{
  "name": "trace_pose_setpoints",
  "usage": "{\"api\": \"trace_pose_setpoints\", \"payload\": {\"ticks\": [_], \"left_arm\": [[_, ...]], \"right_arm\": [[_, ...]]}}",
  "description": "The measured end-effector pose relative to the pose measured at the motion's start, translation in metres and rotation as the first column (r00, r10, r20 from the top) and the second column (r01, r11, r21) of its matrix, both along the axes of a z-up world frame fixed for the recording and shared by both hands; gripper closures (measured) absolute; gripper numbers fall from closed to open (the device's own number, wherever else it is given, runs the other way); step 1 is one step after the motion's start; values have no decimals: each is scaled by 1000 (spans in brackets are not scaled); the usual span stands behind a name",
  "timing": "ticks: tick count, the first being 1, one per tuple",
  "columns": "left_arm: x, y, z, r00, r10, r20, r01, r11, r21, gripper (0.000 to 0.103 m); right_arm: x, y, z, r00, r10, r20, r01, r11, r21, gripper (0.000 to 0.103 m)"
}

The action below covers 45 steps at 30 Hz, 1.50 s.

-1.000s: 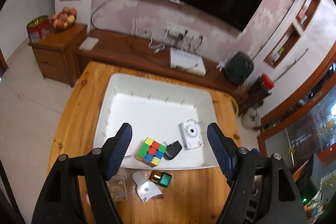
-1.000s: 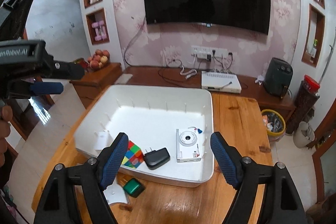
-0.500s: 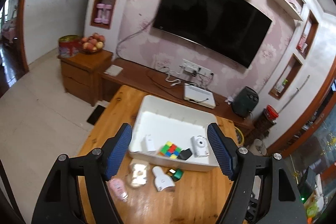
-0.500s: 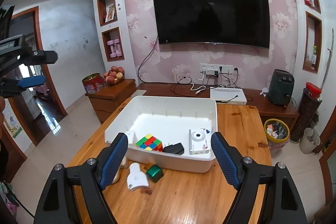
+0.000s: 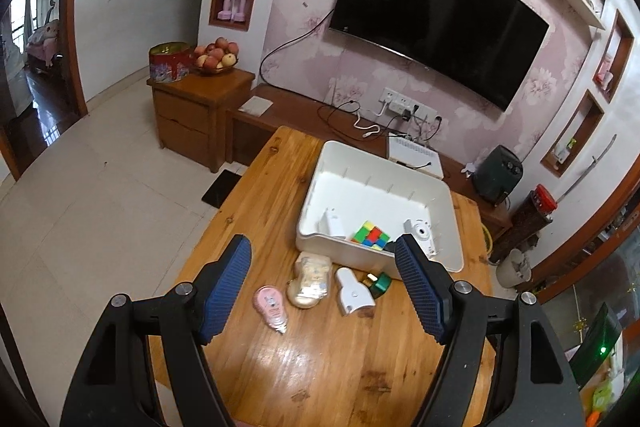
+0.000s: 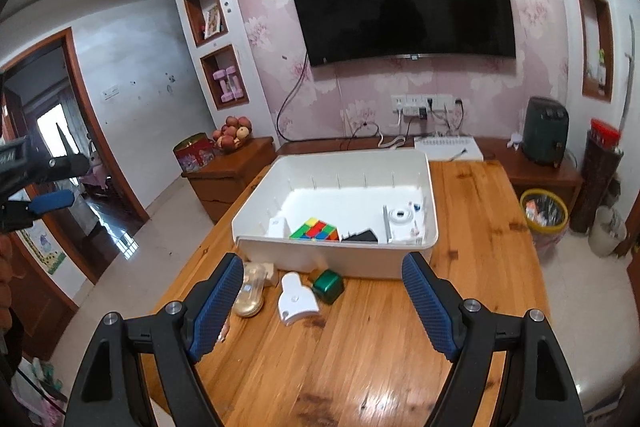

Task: Organize rigid objects
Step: 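Withdraw both tools from the bin toward the remaining items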

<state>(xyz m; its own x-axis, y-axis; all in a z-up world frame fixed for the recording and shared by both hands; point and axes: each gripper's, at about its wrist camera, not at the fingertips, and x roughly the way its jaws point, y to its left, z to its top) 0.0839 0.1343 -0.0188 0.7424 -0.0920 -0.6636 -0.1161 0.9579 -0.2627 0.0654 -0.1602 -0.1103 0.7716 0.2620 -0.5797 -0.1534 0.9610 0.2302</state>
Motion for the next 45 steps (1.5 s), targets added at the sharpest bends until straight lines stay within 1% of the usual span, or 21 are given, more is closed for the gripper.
{"api": "trace_pose_setpoints", "payload": {"ticks": [4,9,11,13,16,18,20,23,25,27,29,31,33,34,35,39,40,41,42,45], "left_arm": [[-5,16,-4,1000,23,-7,-22,1000,15,25],[0,44,-20,997,60,-52,-58,998,32,25],[4,57,-26,995,65,-70,-62,997,34,25],[9,69,-32,992,63,-106,-59,997,44,25],[16,84,-40,990,31,-140,-24,998,52,25],[22,93,-47,986,10,-168,1,998,66,25],[31,101,-55,978,-20,-207,35,997,67,25],[43,111,-71,956,-81,-283,98,994,47,25],[52,116,-82,932,-131,-339,147,989,21,25],[61,117,-92,907,-175,-383,195,981,12,25],[71,118,-100,879,-219,-423,246,969,8,25],[79,117,-106,854,-266,-446,293,956,-8,24],[88,115,-113,821,-325,-470,355,935,-25,20],[92,114,-115,807,-343,-480,377,926,-28,20],[96,111,-118,789,-368,-492,407,913,-30,20],[107,105,-129,728,-437,-528,497,867,-34,20],[110,103,-133,712,-450,-539,517,855,-31,20],[113,104,-136,702,-457,-546,529,848,-31,20],[116,102,-140,686,-468,-557,545,838,-33,20],[121,96,-150,637,-495,-591,587,808,-43,19]], "right_arm": [[2,3,-8,999,7,-39,-7,1000,1,21],[7,13,-22,993,1,-119,-2,1000,-9,21],[10,19,-29,989,-9,-149,9,1000,-3,21],[13,24,-34,983,-26,-184,27,1000,2,21],[19,33,-44,971,-52,-234,64,997,41,21],[24,40,-53,956,-70,-285,94,993,71,21],[29,47,-61,940,-90,-329,131,986,105,21],[34,53,-70,919,-124,-375,188,972,142,21],[38,57,-75,899,-155,-409,240,957,165,21],[41,59,-80,882,-184,-435,289,939,188,21],[42,60,-87,856,-219,-468,351,911,215,21],[43,61,-94,830,-243,-502,407,879,248,21],[43,62,-102,801,-259,-540,464,838,286,21],[42,63,-106,786,-267,-558,496,812,309,21],[41,64,-111,772,-274,-574,524,786,329,21],[38,69,-122,732,-296,-613,598,711,370,21],[39,71,-123,725,-301,-619,611,697,376,21],[38,73,-126,715,-307,-628,627,679,382,21],[38,76,-127,709,-312,-632,636,670,384,21],[41,83,-130,699,-319,-640,650,657,381,21]]}}
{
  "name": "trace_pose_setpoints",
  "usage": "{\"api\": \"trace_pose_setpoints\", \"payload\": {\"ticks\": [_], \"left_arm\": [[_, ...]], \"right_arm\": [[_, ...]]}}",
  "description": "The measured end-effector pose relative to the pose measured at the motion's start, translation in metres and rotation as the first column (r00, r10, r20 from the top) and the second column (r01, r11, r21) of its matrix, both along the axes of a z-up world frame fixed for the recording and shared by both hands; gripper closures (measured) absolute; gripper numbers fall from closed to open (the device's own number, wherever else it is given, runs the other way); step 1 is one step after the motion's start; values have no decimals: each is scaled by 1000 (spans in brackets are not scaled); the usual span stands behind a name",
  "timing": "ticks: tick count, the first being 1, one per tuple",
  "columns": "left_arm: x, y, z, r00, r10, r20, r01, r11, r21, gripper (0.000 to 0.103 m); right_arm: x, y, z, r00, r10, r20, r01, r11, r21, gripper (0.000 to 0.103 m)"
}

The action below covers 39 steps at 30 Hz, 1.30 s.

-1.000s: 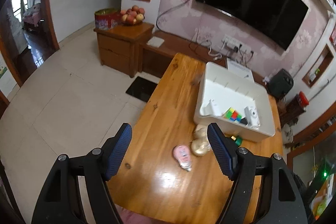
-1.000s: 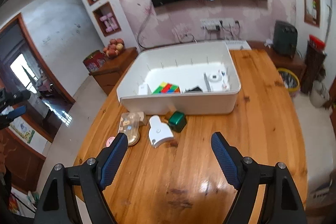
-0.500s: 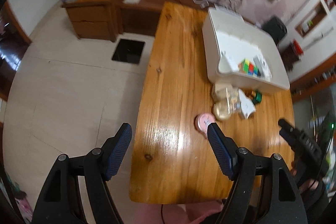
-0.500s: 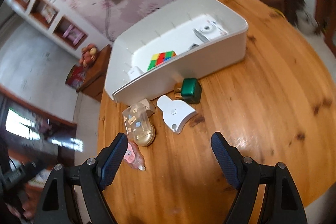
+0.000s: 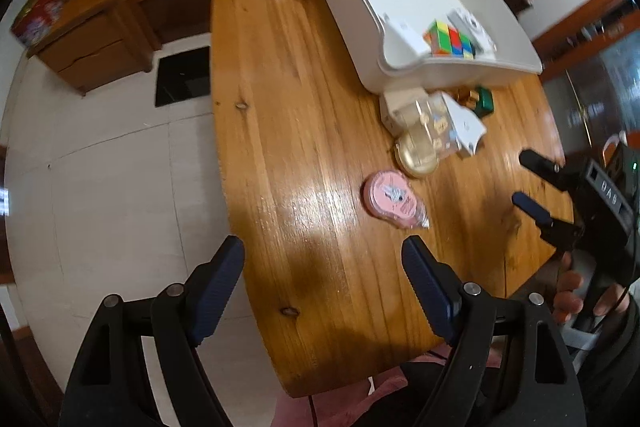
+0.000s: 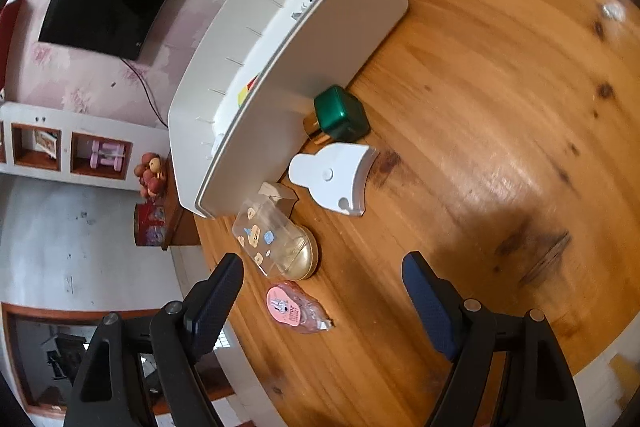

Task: Organize rigid objects
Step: 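Withdraw both tools from the bin toward the remaining items, then move the left tool to the pink correction tape while the right tool approaches the clear sticker box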

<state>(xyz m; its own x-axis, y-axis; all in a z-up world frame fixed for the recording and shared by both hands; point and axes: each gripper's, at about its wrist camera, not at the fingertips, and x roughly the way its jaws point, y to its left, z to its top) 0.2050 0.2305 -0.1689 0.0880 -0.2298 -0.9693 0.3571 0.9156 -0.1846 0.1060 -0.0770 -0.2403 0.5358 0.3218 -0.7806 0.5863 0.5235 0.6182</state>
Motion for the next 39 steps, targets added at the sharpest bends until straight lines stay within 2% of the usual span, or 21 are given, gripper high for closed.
{"api": "trace_pose_setpoints", "payload": {"ticks": [5,9,17,22,30,35,39], "left_arm": [[-1,-6,-21,995,-56,-87,58,998,23,19],[-2,-8,-31,988,-68,-138,73,997,32,19],[2,-5,-40,981,-33,-192,41,998,41,18],[7,-7,-47,971,-6,-238,18,999,47,17],[11,-23,-71,927,35,-374,-31,999,17,17],[14,-31,-87,891,77,-448,-93,996,-13,17],[18,-36,-93,871,119,-477,-144,989,-16,17]], "right_arm": [[8,11,-2,1000,-6,-7,6,1000,4,21],[21,20,1,1000,28,-10,-28,999,-25,21],[51,40,1,990,135,-27,-137,988,-77,21],[68,49,0,976,210,-52,-216,966,-142,21],[92,68,-2,927,362,-100,-375,895,-241,21],[108,73,-5,897,424,-124,-442,857,-265,21],[116,76,-9,869,474,-143,-495,827,-268,23]]}}
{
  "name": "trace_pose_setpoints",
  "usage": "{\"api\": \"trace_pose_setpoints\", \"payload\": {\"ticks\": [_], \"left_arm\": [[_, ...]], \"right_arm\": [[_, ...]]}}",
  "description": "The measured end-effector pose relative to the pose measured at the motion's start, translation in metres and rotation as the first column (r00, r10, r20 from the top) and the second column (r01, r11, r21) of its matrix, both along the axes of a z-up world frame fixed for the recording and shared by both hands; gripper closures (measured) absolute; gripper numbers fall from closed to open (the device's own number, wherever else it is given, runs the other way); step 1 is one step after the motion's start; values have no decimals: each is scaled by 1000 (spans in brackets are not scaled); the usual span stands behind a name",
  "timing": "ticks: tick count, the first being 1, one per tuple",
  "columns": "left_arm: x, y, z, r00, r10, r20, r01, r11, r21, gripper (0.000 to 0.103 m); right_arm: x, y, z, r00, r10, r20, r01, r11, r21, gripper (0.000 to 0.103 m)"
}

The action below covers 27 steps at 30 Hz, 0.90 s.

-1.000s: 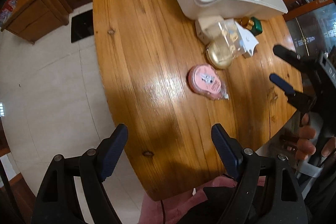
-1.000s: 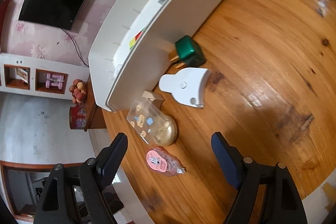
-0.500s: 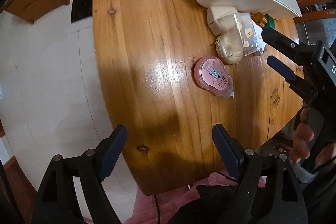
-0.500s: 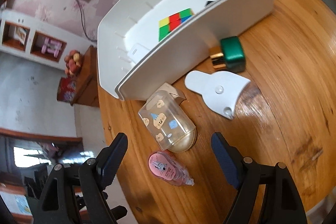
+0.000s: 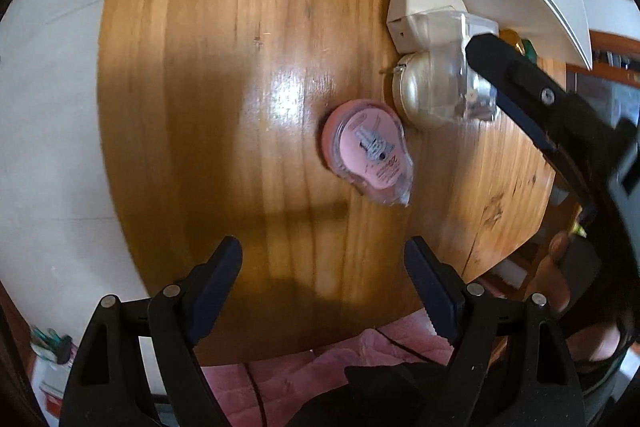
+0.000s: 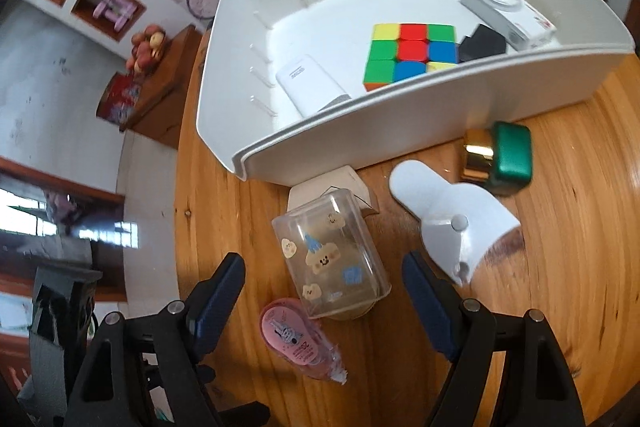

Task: Organize rigid objects
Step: 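Move the left tool to the pink correction tape while the right tool approaches the clear sticker box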

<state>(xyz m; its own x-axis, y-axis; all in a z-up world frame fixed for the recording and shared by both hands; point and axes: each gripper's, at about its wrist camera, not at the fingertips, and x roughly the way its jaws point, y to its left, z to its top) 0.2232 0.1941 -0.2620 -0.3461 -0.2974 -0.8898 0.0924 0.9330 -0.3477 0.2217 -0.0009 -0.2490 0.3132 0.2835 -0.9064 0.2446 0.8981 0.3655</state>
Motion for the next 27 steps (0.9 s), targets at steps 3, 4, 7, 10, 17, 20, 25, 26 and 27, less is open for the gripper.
{"api": "trace_pose_setpoints", "payload": {"ticks": [3,4,7,10,17,20,25,26,27], "left_arm": [[5,-2,-2,999,35,-4,-35,999,-1,17],[7,-3,-3,999,47,-4,-47,999,2,17],[10,-6,-5,997,77,0,-77,997,10,17],[11,-12,-7,995,101,4,-101,995,22,17],[13,-27,-10,992,128,11,-128,990,55,17],[12,-33,-11,991,132,31,-135,986,96,17],[7,-39,-17,985,169,38,-173,974,146,18],[6,-40,-19,983,176,41,-181,971,154,18],[4,-43,-20,983,180,45,-185,969,162,18]], "right_arm": [[5,1,-3,999,40,-15,-40,999,1,28],[5,0,-4,999,50,-21,-50,999,-1,30],[8,1,-4,995,91,-31,-92,996,-4,40],[10,-1,-4,993,118,-29,-118,993,21,54],[12,-19,0,988,156,3,-155,984,83,74],[15,-23,-2,985,174,-3,-173,980,95,76],[17,-32,-2,979,205,-7,-203,974,105,76],[18,-33,-2,977,212,-6,-210,972,108,76],[18,-34,-2,976,218,-5,-216,970,111,76]]}}
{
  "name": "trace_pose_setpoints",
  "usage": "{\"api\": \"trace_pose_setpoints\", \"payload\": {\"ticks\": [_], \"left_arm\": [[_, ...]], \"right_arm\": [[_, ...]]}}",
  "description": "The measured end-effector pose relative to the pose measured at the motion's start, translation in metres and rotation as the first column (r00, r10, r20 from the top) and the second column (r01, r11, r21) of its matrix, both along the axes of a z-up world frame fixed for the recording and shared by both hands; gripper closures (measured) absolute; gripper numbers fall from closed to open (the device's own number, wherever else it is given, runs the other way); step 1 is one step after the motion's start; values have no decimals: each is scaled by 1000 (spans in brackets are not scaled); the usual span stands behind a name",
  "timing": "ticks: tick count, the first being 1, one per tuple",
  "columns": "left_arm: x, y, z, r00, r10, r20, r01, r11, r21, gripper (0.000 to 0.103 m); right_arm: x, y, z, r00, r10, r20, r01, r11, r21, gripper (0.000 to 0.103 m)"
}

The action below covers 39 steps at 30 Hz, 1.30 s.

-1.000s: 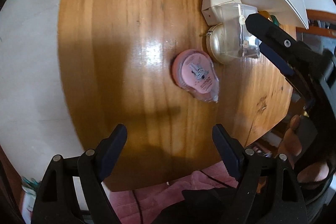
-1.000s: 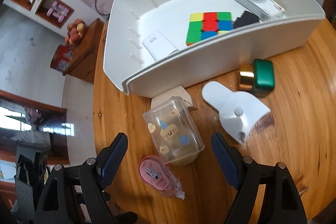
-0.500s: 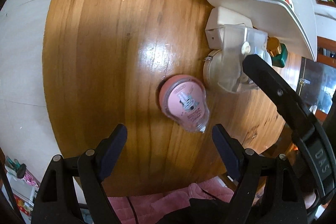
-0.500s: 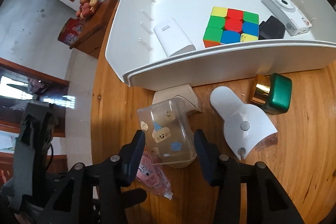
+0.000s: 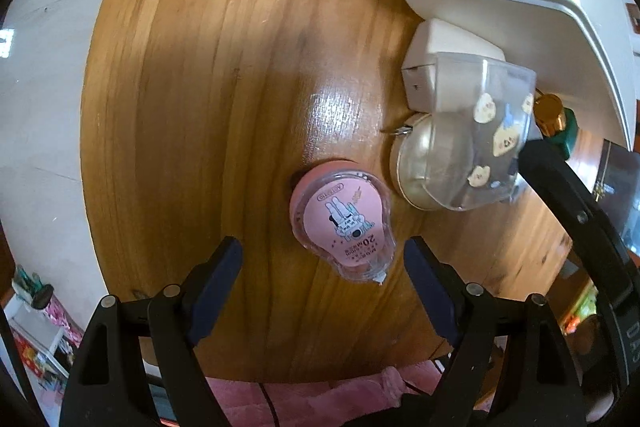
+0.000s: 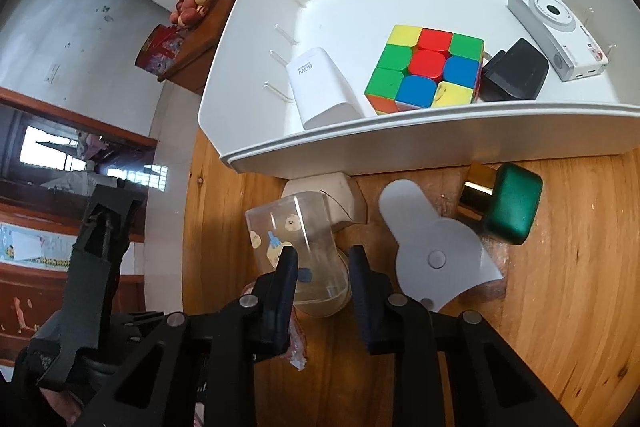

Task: Organize rigid objects
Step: 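Move the left tool to the pink correction tape while the right tool approaches the clear sticker box, then grasp the pink correction tape with the left tool while the right tool grasps the clear sticker box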

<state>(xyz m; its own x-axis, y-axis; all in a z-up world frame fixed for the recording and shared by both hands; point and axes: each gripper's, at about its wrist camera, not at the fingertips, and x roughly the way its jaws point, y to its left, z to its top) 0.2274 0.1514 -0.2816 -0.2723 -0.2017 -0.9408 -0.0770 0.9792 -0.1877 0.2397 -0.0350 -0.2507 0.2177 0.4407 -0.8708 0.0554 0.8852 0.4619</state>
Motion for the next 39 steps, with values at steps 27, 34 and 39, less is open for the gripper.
{"api": "trace_pose_setpoints", "payload": {"ticks": [27,34,39], "left_arm": [[-26,-35,-7,994,69,82,-75,995,62,57],[-42,-23,-11,992,112,64,-114,993,30,58],[-54,-11,-7,988,135,78,-136,991,3,58]], "right_arm": [[-2,-9,7,994,107,-15,-107,994,24,56],[-1,7,10,989,150,-7,-150,989,-5,45],[3,24,9,986,164,-11,-164,986,-30,36]]}}
